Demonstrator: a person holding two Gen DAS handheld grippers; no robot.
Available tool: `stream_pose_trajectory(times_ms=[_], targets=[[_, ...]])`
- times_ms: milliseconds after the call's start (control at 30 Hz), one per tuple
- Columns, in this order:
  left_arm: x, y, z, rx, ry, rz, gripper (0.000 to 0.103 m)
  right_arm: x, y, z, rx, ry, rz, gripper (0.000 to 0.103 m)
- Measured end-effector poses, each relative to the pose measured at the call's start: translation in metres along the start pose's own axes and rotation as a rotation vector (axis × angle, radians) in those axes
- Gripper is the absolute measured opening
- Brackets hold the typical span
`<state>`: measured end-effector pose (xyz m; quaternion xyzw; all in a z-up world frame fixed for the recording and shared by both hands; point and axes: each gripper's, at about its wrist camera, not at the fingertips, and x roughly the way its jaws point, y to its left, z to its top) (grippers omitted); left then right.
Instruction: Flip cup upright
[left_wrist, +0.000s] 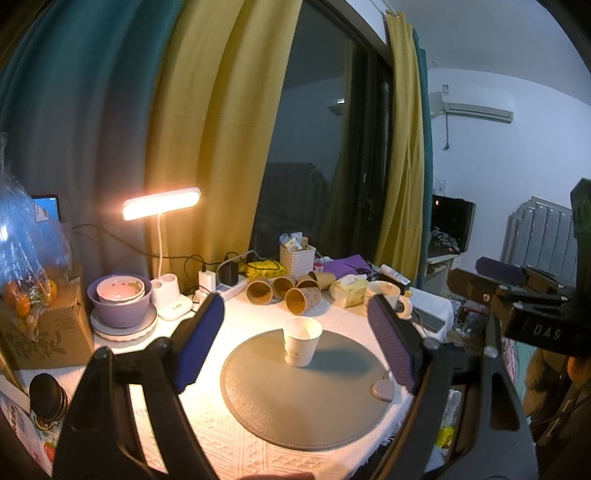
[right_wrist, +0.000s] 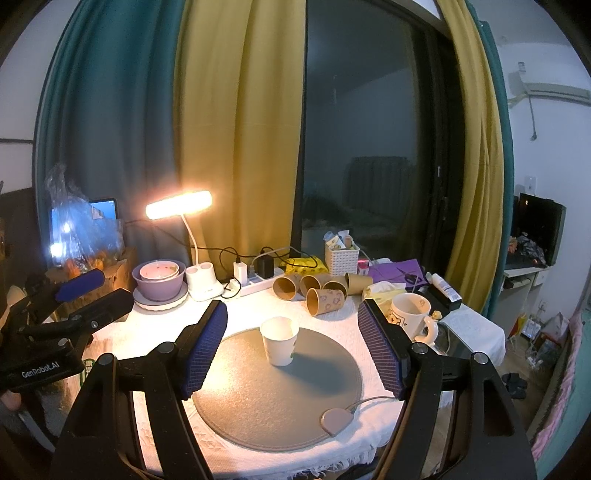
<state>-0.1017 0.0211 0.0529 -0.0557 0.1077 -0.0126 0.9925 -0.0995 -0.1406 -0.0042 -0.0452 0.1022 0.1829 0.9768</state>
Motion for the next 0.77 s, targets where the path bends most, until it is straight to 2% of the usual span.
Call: stream_pose_trajectory(times_ms=[767], targets=[[-0.0031, -0.0005, -0.0042, -0.005, -0.007, -0.007, 0.081, 0.001, -0.0013, 0.0023, -0.001, 0.001, 0.001, 0.076]])
